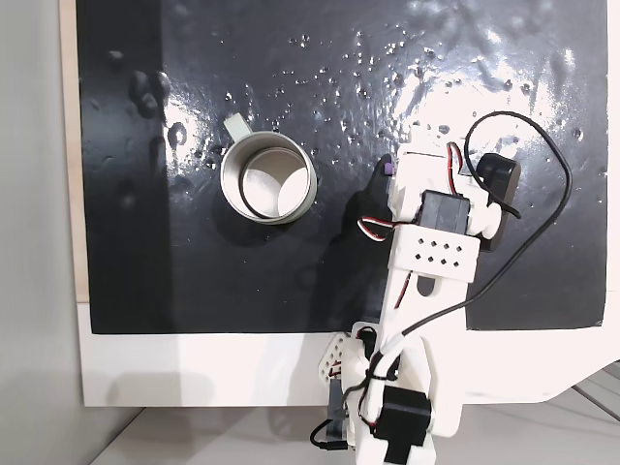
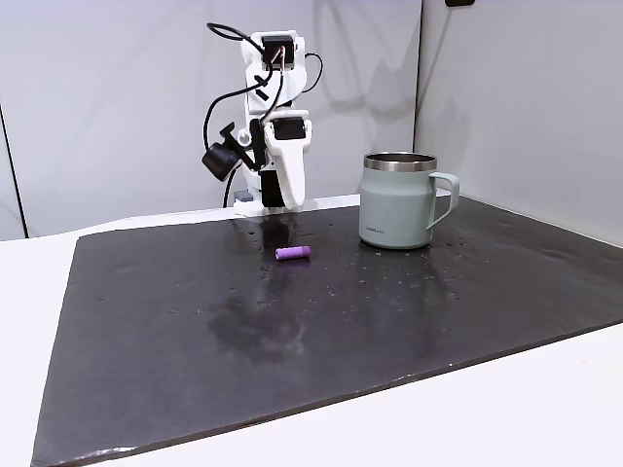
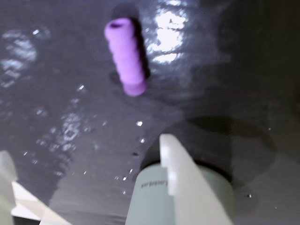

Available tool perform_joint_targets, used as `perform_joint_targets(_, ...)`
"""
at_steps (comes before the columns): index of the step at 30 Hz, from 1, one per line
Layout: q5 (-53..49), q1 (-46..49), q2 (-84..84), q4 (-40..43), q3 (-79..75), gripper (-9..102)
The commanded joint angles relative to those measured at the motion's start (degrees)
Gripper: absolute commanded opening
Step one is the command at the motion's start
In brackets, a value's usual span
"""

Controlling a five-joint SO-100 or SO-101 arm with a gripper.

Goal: Grasp a pengrip and put it in the cup.

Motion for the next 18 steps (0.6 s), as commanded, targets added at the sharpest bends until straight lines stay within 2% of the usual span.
perform_joint_targets(1,0.44,1.14,-2.9,-2.55,-0.35,31)
perform_joint_targets(15,-1.32,2.81,-15.73,-8.44,-0.79,27)
perform_joint_targets(18,-1.32,2.29,-16.79,-9.58,-0.79,23)
